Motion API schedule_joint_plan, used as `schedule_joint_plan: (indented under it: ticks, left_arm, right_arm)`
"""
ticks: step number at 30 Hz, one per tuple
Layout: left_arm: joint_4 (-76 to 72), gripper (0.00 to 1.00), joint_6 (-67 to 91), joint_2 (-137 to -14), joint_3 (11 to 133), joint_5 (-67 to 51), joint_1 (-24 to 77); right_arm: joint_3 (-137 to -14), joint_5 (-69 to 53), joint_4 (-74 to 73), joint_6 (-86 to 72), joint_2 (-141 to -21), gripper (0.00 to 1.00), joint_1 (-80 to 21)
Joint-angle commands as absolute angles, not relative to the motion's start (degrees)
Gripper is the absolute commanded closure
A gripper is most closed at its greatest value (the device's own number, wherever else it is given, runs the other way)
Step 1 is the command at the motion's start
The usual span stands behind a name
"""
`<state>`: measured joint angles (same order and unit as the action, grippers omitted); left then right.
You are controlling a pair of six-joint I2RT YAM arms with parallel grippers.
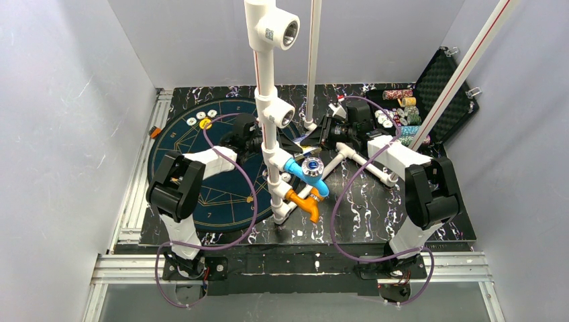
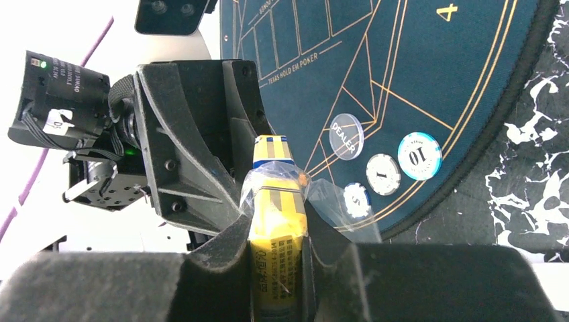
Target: Distribute texas hold em gaming equipment
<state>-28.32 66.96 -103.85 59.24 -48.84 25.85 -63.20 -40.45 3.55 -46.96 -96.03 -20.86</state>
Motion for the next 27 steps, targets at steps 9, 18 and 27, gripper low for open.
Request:
schedule_joint_plan:
  ticks: [9,18,27]
  left_arm:
    - [-39.4,0.65,69.9,-100.7,56.9,-52.7,24.6]
    - [-46.6,0.86,74.2,-100.9,56.3,-54.4,24.6]
    - [-48.7,1.0,75.0,-100.6,55.8,-55.8,24.5]
  right_arm:
    - [-59.9,-45.9,21.8,-59.4,-93.4,0.99,-19.2]
    - [-58.7,-47.3,25.3,-63.4,-91.6,0.99,-19.2]
    - [-59.0,-46.7,23.0,-62.5,-90.4,0.93,-19.2]
